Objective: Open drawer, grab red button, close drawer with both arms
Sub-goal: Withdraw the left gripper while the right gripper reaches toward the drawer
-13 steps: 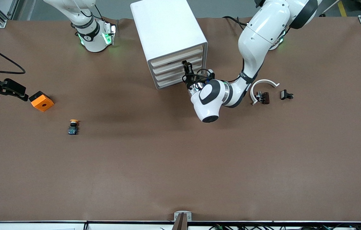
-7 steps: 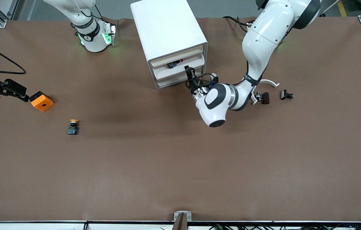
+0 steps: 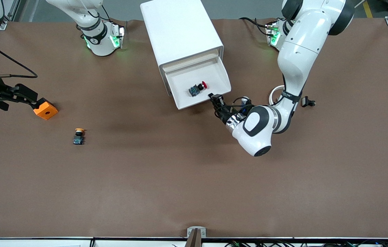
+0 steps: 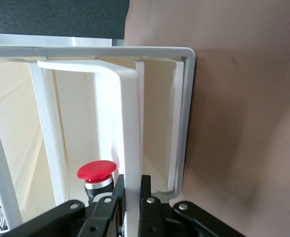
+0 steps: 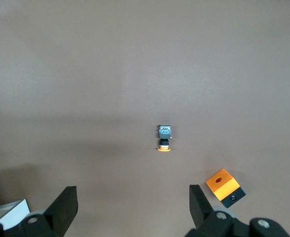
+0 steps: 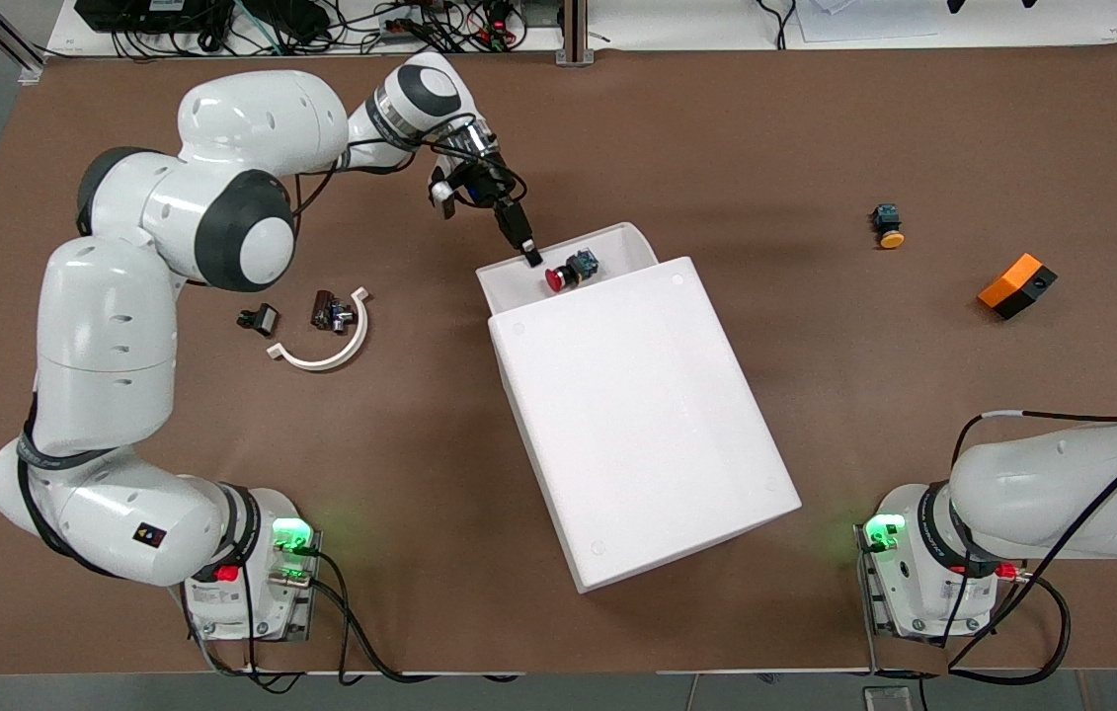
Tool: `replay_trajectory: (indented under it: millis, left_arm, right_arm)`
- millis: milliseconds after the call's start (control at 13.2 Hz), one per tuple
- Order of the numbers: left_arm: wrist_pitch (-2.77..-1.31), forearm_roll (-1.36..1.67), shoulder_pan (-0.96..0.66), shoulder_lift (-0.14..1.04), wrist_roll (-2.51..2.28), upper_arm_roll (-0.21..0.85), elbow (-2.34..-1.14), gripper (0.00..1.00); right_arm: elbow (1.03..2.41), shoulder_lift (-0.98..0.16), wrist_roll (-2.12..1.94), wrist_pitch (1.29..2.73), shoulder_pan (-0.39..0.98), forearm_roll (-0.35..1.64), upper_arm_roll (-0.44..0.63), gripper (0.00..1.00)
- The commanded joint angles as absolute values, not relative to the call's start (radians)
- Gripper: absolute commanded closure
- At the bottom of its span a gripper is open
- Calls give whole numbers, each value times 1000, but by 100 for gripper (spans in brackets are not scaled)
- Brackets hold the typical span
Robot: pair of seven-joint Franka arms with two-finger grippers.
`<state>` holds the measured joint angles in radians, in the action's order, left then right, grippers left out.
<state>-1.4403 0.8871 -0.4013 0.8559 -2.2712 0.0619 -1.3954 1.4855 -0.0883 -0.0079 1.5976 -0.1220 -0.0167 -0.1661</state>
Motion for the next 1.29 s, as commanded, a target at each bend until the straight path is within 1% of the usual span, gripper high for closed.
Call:
replay_trajectory:
  millis: [0,76,152,304,683,911,1063,1215]
  left_arm:
    - [-1474,899,-397,882,-2253,49,-1359,42]
    - [-1473,899,-396,877,-2253,49,-1352,12]
    - [-1473,899,-393,876,-2255,48,-1344,0]
    - [-1470,897,-371,867,-2258,35,-1312,0]
    - [-1465,879,-253,816,-2250,32,-1221,0]
    - [-1434,806,-138,793,-2174,35,-1220,0]
    - [-1410,735,-94,790,-2134,34,-1221,0]
    - [-1401,636,-72,788,-2091,34,-1220,0]
  right_arm:
    - [1460,-98,87,1589,-83,-9,-169,0]
    - [1460,-98,195,1579,-56,-2,-170,0]
    - [1460,-97,298,1574,-19,-3,-170,0]
    - [1460,-97,487,1527,62,-3,-170,0]
    - [1468,-103,919,1517,282,2,-170,0]
    - [1470,-158,1133,1531,408,6,-170,0]
    - [1467,-202,1216,1551,457,28,-170,0]
    - [1466,-236,1290,1606,486,46,-170,0]
